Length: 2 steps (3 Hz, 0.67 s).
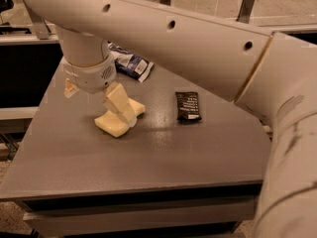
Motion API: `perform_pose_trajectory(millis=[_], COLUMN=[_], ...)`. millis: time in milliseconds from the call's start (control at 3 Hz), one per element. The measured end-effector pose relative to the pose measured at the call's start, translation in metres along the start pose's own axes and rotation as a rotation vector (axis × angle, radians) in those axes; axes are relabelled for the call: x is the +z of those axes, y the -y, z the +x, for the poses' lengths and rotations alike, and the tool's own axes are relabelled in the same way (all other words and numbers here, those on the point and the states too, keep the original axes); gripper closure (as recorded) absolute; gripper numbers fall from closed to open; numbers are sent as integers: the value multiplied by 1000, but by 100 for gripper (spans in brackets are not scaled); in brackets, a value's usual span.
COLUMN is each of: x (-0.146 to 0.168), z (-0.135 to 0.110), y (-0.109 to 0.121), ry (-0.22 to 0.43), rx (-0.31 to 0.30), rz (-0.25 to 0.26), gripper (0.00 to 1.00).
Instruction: Pick sponge
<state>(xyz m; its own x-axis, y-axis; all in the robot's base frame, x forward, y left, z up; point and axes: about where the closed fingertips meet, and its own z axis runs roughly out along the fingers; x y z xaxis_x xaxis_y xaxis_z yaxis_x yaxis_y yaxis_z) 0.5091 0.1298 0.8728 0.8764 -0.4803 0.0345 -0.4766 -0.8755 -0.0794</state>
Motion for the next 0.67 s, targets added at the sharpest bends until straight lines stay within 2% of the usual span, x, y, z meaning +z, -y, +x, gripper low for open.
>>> perform_pose_trajectory(millis=[667], x=[10], z=[45], y=[-19], ry=[20], rx=[59], rz=[2], gripper=[0])
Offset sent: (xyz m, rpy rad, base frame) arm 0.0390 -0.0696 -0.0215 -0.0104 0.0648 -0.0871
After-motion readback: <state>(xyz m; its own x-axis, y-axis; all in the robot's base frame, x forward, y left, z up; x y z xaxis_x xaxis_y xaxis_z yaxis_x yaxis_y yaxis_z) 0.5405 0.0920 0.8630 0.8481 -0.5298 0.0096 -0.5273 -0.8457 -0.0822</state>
